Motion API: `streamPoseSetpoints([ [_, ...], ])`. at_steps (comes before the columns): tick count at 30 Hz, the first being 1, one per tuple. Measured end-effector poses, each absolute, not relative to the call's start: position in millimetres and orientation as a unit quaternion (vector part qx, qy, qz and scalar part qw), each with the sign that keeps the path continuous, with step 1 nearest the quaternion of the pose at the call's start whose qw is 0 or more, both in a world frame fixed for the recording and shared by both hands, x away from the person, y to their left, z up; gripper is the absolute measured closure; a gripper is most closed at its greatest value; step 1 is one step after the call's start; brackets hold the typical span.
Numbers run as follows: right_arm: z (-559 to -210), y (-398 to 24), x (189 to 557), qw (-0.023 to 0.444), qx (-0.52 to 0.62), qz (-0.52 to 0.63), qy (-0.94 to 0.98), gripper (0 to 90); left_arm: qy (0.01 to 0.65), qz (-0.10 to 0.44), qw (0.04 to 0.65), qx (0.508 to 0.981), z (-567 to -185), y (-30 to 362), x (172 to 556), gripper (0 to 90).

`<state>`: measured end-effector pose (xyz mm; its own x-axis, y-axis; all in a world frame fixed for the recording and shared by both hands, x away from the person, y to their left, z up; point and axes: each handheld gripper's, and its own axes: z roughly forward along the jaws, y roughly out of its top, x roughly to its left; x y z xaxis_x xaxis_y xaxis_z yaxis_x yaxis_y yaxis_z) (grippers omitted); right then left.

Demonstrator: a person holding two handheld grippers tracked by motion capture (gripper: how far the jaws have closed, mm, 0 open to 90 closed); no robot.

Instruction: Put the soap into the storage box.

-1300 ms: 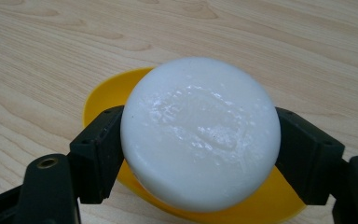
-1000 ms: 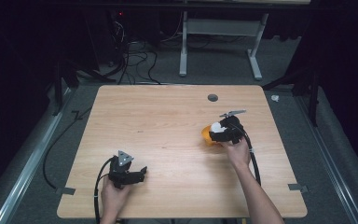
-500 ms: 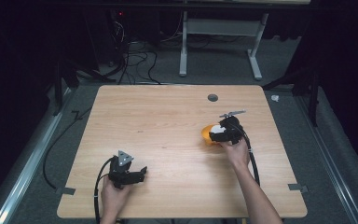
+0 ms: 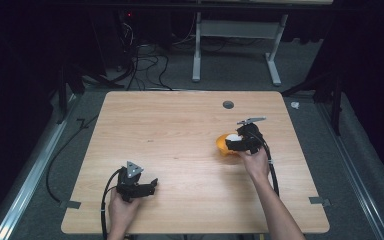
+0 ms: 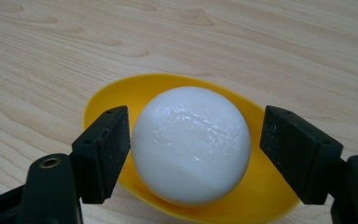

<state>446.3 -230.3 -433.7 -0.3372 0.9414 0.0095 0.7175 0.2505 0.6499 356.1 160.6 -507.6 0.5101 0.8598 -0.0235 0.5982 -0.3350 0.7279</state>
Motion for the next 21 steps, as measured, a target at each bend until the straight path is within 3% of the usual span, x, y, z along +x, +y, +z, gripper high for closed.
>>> streamPoseSetpoints([
  [21,-419.0,-250.6,430.2,0.208,0.542,0.323,0.748,25.0,0.458,0.187,0.35,0.795,-507.6,160.5,356.1,15.7],
])
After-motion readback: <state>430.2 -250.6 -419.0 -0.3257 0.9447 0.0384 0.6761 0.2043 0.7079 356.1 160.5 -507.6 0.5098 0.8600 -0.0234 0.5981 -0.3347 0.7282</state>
